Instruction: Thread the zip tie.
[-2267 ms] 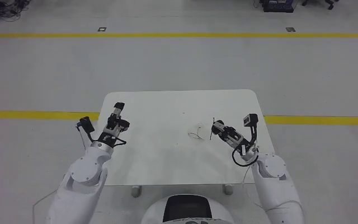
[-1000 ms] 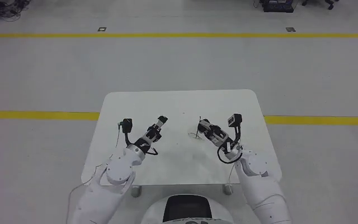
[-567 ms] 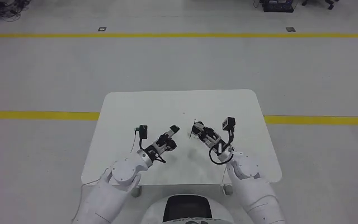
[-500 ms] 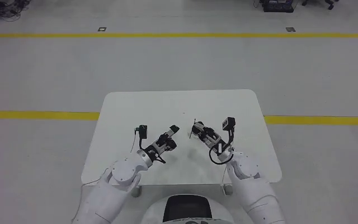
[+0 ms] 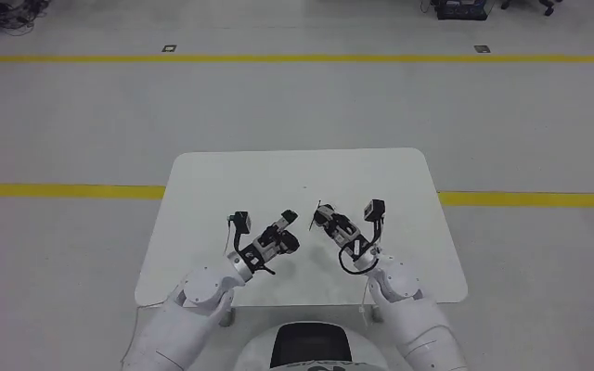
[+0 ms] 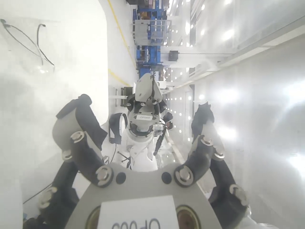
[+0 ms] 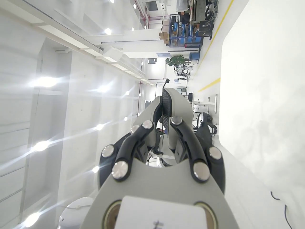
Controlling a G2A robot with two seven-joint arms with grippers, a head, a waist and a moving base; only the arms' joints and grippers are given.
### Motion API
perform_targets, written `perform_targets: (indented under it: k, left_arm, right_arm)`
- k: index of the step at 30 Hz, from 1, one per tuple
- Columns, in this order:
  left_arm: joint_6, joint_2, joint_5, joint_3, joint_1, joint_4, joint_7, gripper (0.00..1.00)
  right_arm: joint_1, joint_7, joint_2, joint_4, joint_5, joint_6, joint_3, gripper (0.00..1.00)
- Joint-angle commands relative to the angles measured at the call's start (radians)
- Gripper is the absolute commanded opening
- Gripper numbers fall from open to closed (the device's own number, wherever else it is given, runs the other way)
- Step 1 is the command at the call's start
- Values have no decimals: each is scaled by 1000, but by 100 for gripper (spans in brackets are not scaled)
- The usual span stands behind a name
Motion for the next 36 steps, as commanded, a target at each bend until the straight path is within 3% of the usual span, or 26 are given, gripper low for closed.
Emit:
perform_targets:
  k: [1, 11, 14, 18, 23, 36]
  left_arm:
    - [-8, 1, 8, 2, -3, -7, -10, 100]
    - [2, 0, 15, 10, -6, -2, -9, 100]
    - [-41, -2, 5, 24, -16, 16, -23, 100]
    - [-131, -7, -21, 44, -32, 57, -36, 100]
    - [-131, -16, -32, 63, -71, 97, -46, 100]
    - [-131, -17, -33, 74, -80, 105, -44, 100]
  right_arm:
    - [13, 0, -3, 31, 2, 0, -14, 0]
    - [16, -1, -4, 35, 5, 0, -17, 0]
    - [23, -64, -3, 34, -55, 0, -28, 0]
    - [35, -118, -9, 49, -59, 0, -55, 0]
    - [54, -155, -16, 62, -52, 0, -74, 0]
    - [62, -160, -16, 76, -65, 3, -97, 0]
